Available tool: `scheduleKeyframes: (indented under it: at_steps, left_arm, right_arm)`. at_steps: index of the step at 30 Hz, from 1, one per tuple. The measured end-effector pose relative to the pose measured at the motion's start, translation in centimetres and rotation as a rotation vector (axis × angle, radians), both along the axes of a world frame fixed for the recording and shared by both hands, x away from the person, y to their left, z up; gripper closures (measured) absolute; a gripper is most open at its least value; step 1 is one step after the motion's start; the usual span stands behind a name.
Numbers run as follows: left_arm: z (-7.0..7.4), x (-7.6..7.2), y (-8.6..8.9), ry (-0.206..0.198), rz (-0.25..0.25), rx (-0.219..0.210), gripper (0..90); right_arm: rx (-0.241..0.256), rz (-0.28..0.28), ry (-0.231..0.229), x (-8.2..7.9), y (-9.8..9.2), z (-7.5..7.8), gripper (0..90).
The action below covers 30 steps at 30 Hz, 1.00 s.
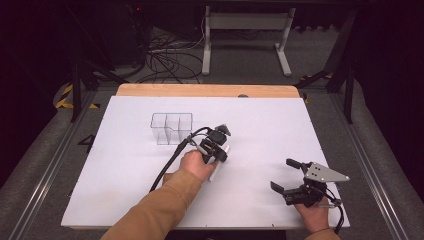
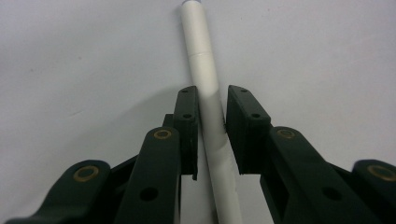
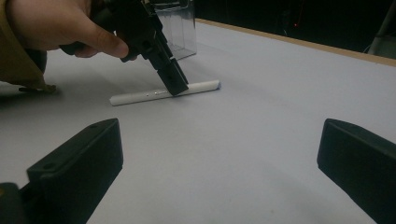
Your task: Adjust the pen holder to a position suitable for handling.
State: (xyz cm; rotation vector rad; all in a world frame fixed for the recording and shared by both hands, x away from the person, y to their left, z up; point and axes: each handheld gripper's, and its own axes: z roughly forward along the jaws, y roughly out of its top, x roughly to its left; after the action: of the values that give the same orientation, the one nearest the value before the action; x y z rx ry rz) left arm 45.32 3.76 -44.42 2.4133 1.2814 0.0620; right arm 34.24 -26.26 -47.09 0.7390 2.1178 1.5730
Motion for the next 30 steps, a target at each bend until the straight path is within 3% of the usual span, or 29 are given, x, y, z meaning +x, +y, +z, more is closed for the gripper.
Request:
scheduleKeyframes:
  at_steps: [17,22,30]
  left_arm:
    - [-0.1,-0.2,-0.4,-0.016,0.003,0.031,78.3]
    - [0.1,-0.4,-0.3,-0.060,-0.013,0.045,78.4]
    - [1.4,-0.9,0.2,-0.089,-0.025,0.007,78.5]
  right_arm:
    - [0.004,0.009,0.004,0.0,0.0,0.0,0.9]
    - [0.003,0.009,0.004,0.0,0.0,0.0,0.9]
    - [0.004,0.008,0.004,0.0,0.0,0.0,0.9]
